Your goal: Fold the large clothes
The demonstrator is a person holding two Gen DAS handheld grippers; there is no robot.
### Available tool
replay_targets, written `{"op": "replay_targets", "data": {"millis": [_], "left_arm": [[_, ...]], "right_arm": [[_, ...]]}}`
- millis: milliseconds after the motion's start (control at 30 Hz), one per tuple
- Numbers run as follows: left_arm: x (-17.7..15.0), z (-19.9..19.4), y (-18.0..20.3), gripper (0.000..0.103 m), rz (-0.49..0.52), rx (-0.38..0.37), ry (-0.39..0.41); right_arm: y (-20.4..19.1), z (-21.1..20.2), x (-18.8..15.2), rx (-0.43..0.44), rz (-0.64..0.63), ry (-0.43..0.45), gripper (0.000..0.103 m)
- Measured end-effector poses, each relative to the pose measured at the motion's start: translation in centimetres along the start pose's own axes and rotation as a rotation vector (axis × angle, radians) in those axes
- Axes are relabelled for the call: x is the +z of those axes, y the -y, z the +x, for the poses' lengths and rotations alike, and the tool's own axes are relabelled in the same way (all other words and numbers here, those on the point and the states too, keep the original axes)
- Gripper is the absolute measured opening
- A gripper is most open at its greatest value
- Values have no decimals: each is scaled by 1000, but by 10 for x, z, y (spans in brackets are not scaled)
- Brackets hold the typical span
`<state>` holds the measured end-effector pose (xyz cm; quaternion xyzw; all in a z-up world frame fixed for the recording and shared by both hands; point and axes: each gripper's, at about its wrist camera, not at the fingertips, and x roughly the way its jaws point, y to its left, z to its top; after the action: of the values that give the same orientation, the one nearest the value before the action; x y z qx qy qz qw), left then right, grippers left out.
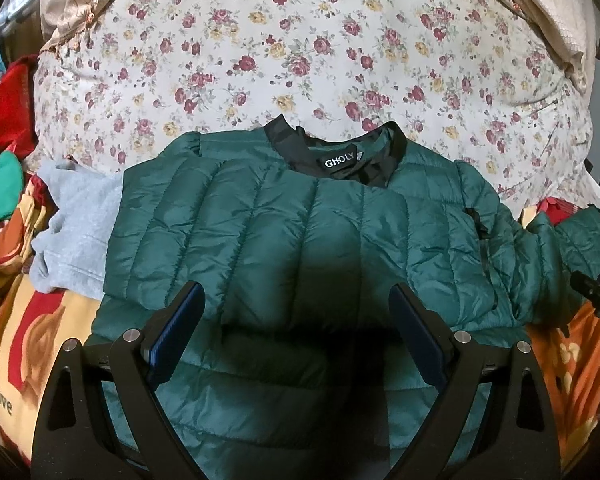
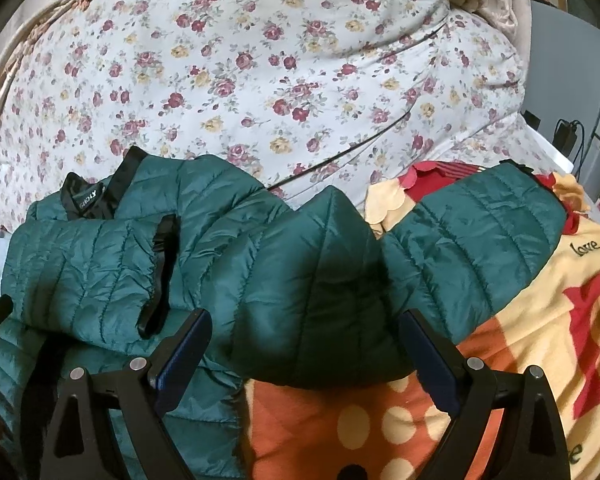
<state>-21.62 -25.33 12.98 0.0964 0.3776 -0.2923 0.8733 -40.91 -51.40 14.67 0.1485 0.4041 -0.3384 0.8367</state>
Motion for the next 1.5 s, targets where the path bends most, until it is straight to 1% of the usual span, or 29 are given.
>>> {"op": "replay_targets", "data": {"millis": [233,533,667,800,1000,1067,1200,1233,1267,1300,1333,1367,1400,1433,1467,1500], "left_arm": [[0,7,4,93,-6,-1,-18],[2,11,5,93,-25,-3,-28],[1,14,6,93,-22,-3,-31],[5,18,4,93,-22,4,-27],[12,28,-10,93,-68,12,-39],[12,31,-13,93,-74,15,-49],[10,38,-13,93,-62,24,-64],[10,39,-13,93,-56,28,-69],[10,41,-13,93,-49,32,-73],[10,42,-14,93,-45,34,-77],[10,42,-14,93,-44,34,-80],[10,42,-16,93,-42,33,-82],[10,41,-17,93,-42,32,-82],[10,40,-18,93,-42,30,-81],[11,39,-20,93,-40,28,-77],[11,36,-23,93,-38,26,-72]], "right_arm": [[16,-4,4,-48,-9,20,94],[50,0,10,-102,10,19,94],[79,12,14,-122,69,3,93],[115,23,21,-192,124,4,93],[167,35,32,-262,241,18,93],[182,43,39,-269,277,11,94],[199,62,50,-272,310,-12,93],[203,67,52,-263,321,-16,92],[207,70,52,-253,332,-17,88],[211,72,51,-239,351,-13,72],[214,71,50,-237,369,0,53],[215,67,49,-226,376,17,42],[215,65,49,-197,385,23,28],[217,61,49,-142,405,24,22],[216,55,49,-101,416,28,21],[214,50,49,-82,413,33,20]]}}
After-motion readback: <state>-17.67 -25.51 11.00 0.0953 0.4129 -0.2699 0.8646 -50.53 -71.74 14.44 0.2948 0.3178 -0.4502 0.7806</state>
